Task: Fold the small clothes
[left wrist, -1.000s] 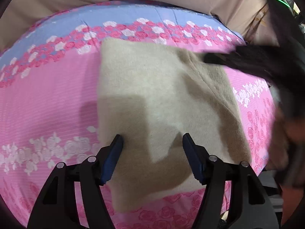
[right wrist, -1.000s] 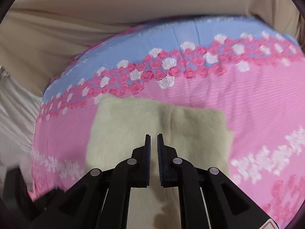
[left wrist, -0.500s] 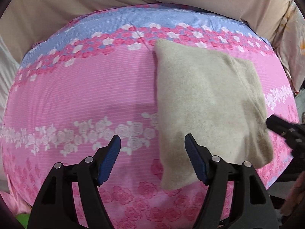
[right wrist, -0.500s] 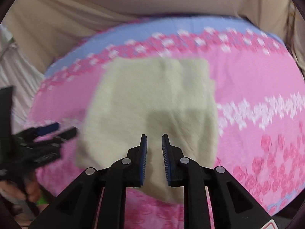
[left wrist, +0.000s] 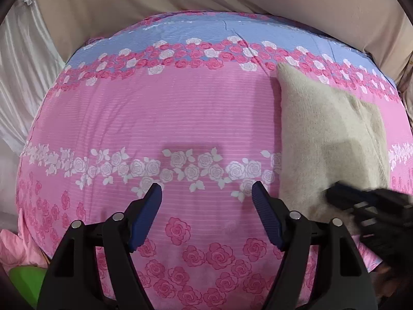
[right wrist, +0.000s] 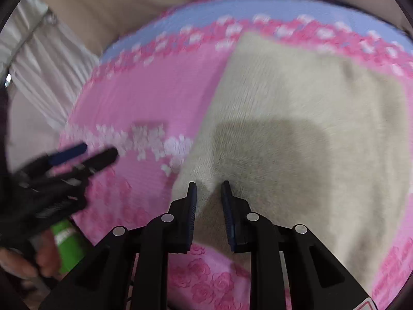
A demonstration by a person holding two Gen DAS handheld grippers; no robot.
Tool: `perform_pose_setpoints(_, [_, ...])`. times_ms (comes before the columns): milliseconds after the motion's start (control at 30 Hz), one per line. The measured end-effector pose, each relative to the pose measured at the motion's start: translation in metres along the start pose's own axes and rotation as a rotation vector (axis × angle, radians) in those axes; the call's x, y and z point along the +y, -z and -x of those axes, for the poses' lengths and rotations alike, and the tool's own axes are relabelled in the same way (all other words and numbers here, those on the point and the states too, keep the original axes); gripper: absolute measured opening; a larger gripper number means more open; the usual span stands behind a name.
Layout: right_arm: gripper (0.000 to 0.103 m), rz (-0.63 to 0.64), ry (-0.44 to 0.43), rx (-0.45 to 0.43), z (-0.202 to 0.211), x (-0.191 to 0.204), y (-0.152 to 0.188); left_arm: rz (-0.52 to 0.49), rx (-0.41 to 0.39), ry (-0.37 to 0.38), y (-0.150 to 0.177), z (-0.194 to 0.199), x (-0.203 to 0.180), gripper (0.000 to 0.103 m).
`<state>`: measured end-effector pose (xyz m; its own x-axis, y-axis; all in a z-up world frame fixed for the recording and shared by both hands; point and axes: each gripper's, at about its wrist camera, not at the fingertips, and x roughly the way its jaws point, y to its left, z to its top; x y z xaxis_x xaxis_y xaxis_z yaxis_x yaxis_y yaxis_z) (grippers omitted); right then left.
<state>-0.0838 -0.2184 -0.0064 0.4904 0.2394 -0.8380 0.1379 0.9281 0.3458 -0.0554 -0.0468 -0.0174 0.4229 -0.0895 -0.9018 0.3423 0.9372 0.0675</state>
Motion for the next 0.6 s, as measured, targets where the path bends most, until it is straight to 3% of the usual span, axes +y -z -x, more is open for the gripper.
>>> perform_pose_setpoints(100, [0.025, -0.036, 0.128, -0.050, 0.025, -0.022, 0.010, 0.002, -0.005, -0.001, 0.001, 0.001, 0.001, 0.070])
perform_pose_setpoints(200, [0.023, -0.136, 0.254, 0.053, 0.001, -0.073, 0.031, -0.004, -0.001, 0.005, 0.002, 0.000, -0.004, 0.070])
perform_pose_setpoints(233, [0.016, -0.178, 0.239, 0.090, -0.010, -0.089, 0.040, -0.008, 0.001, 0.008, 0.002, -0.001, -0.006, 0.070])
perform_pose_setpoints(333, [0.016, -0.283, 0.139, 0.023, 0.014, -0.100, 0.042, -0.024, 0.002, 0.000, 0.003, -0.001, -0.012, 0.070])
perform_pose_setpoints(467, [0.024, -0.244, 0.170, -0.067, 0.038, -0.096, 0.027, -0.033, 0.014, -0.003, 0.003, -0.004, -0.019, 0.070])
perform_pose_setpoints(600, [0.041, -0.249, 0.204, -0.125, 0.040, -0.117, -0.002, -0.057, 0.017, -0.013, 0.003, -0.004, -0.028, 0.071])
